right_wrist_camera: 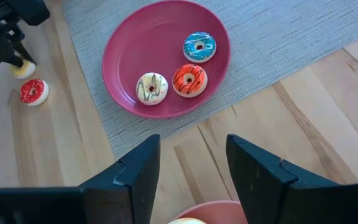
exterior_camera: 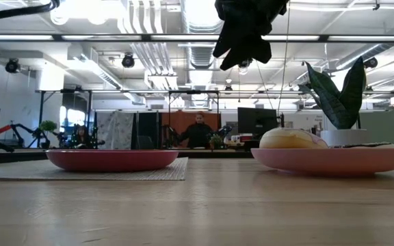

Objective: Pick & Place donuts
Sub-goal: Put the small yellow donut on the dark pink plate, then put the small red donut on the dark pink plate

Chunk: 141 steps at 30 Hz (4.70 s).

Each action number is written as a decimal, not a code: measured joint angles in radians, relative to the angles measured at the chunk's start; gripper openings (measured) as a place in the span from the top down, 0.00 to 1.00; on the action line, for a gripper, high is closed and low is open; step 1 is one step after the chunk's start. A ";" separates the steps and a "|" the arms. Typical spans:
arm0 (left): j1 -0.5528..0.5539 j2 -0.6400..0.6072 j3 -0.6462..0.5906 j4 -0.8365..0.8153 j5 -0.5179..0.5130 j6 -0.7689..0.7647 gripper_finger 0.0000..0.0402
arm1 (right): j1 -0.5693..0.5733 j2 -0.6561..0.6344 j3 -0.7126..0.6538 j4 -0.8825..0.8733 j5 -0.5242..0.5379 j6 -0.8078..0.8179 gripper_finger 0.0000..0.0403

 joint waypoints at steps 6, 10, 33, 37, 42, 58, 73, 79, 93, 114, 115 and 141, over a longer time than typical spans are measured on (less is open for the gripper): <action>0.062 -0.111 0.002 -0.045 -0.178 0.001 0.99 | 0.000 0.000 0.000 0.000 0.000 -0.009 0.56; 0.180 -0.199 0.001 -0.082 -0.303 0.083 1.00 | 0.000 0.000 0.000 0.001 0.000 -0.012 0.56; 0.859 -0.190 -0.120 -0.111 -0.124 0.641 0.94 | 0.000 0.000 0.000 -0.004 -0.002 -0.008 0.56; 0.850 -0.190 -0.127 -0.110 -0.119 0.588 0.82 | 0.000 0.000 0.000 -0.004 -0.002 -0.013 0.56; 0.840 -0.193 -0.093 -0.116 -0.120 0.582 0.69 | -0.003 0.000 0.000 -0.002 -0.002 -0.018 0.56; 0.824 -0.252 -0.034 -0.250 -0.157 0.609 0.64 | -0.023 0.023 -0.002 0.087 -0.168 0.002 0.57; 0.782 -0.507 -0.130 -0.075 -0.156 0.553 0.64 | -0.057 0.360 0.069 0.585 -0.351 0.217 0.62; 0.775 -0.540 -0.189 -0.027 -0.120 0.493 0.64 | -0.056 0.508 0.206 0.588 -0.396 0.191 0.63; 0.723 -0.553 -0.220 -0.015 -0.123 0.451 0.64 | -0.064 0.693 0.447 0.540 -0.364 0.166 0.63; 0.606 -0.601 -0.222 -0.029 -0.132 0.426 0.64 | -0.056 0.601 0.477 0.227 -0.204 -0.059 0.63; 0.573 -0.604 -0.214 -0.031 -0.131 0.424 0.64 | -0.049 0.585 0.473 0.194 -0.189 -0.089 0.63; 0.049 -0.080 -0.008 0.248 -0.263 0.260 0.64 | 0.114 0.037 -0.066 -0.161 0.211 0.198 0.64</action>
